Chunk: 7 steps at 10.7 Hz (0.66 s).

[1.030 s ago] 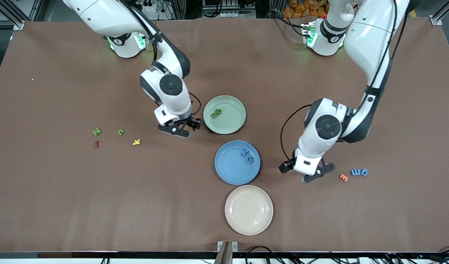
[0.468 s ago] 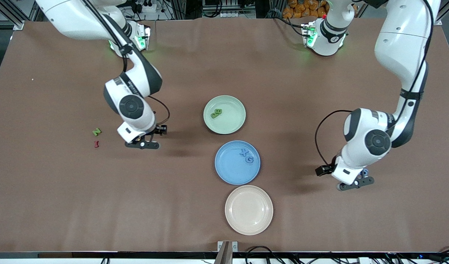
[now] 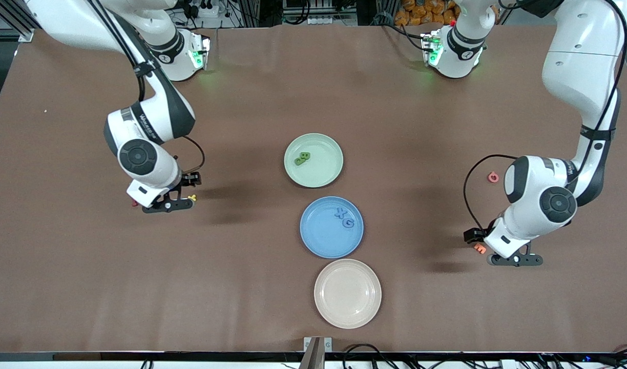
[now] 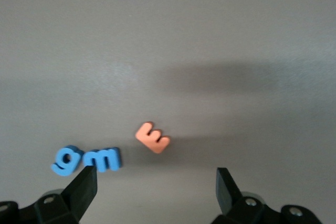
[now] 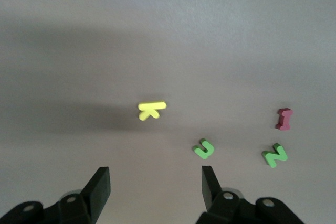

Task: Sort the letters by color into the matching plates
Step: 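Move the right gripper to green u while the left gripper reaches blue g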

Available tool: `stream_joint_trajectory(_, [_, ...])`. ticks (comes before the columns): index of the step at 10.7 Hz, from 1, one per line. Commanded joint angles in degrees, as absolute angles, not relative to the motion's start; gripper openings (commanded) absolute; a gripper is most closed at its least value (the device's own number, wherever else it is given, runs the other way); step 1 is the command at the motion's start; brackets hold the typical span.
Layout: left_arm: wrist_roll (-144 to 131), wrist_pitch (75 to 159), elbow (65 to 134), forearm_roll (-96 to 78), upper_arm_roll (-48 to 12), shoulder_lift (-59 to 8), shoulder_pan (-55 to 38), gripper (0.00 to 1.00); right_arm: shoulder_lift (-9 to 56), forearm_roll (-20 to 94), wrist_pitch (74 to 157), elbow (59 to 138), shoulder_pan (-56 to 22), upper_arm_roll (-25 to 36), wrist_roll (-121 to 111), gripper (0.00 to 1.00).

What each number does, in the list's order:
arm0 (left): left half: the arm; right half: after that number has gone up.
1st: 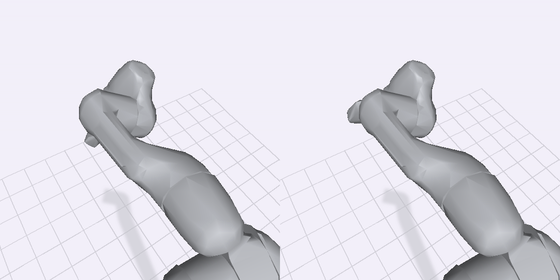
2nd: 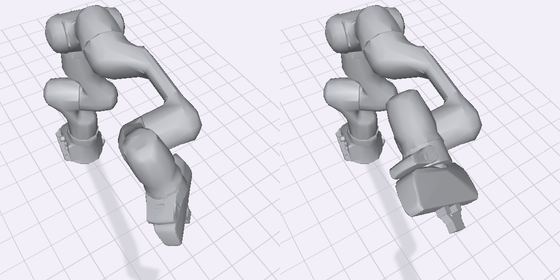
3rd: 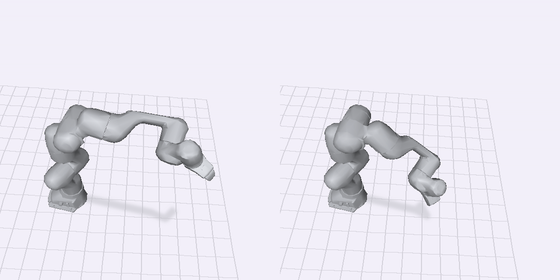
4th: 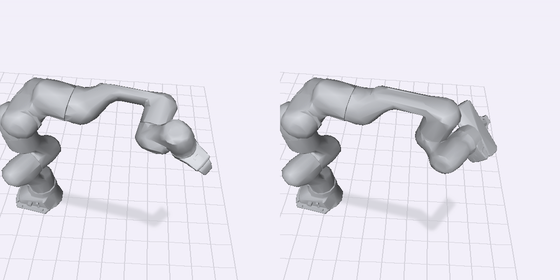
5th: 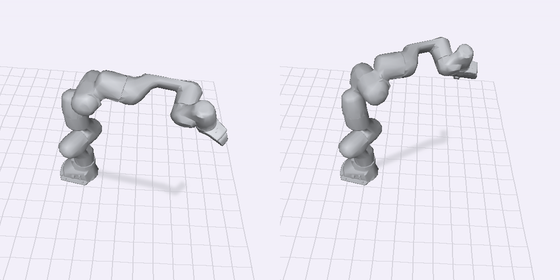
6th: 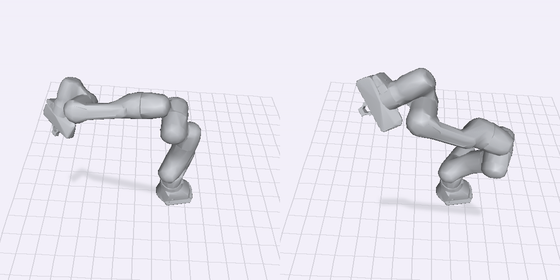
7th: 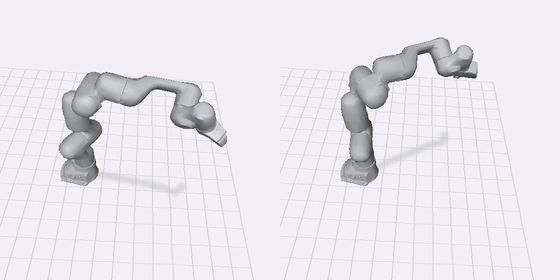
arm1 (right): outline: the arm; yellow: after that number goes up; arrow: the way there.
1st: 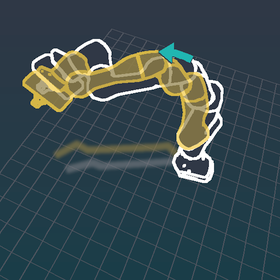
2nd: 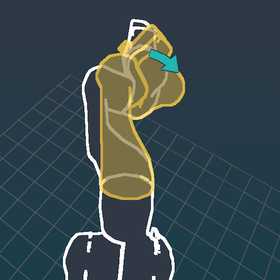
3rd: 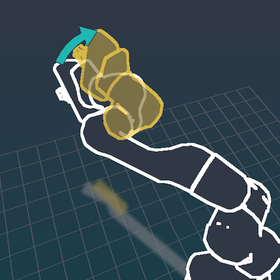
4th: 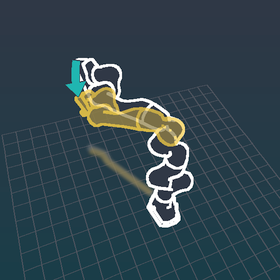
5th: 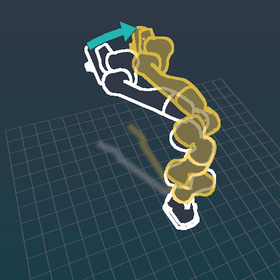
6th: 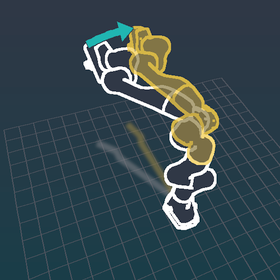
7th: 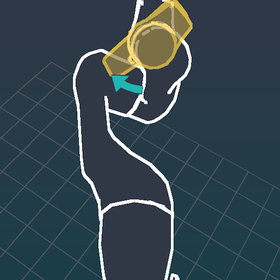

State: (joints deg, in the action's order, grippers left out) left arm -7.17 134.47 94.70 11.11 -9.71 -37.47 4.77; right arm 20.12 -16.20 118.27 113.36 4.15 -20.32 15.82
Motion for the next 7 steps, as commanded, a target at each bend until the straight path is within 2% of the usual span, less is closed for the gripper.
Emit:
stream_joint_trajectory(1, [5.0, 133.9, 94.7, 12.7, -10.1, -37.7, 8.1, 1.0, 15.2, -15.7, 126.8, 124.7, 11.3, -21.1, 2.7, 0.79])
stream_joint_trajectory(2, [11.4, 133.9, 94.6, 12.7, -10.1, -38.1, 10.2, 1.0, 14.2, -15.7, 132.8, 128.8, 13.9, -21.0, -2.1, 0.79])
stream_joint_trajectory(7, [29.2, 135.4, 92.6, 16.4, -9.8, -41.6, 15.8, 1.0, 12.9, -15.7, 147.0, 137.4, 18.0, -20.9, -13.0, 0.77])
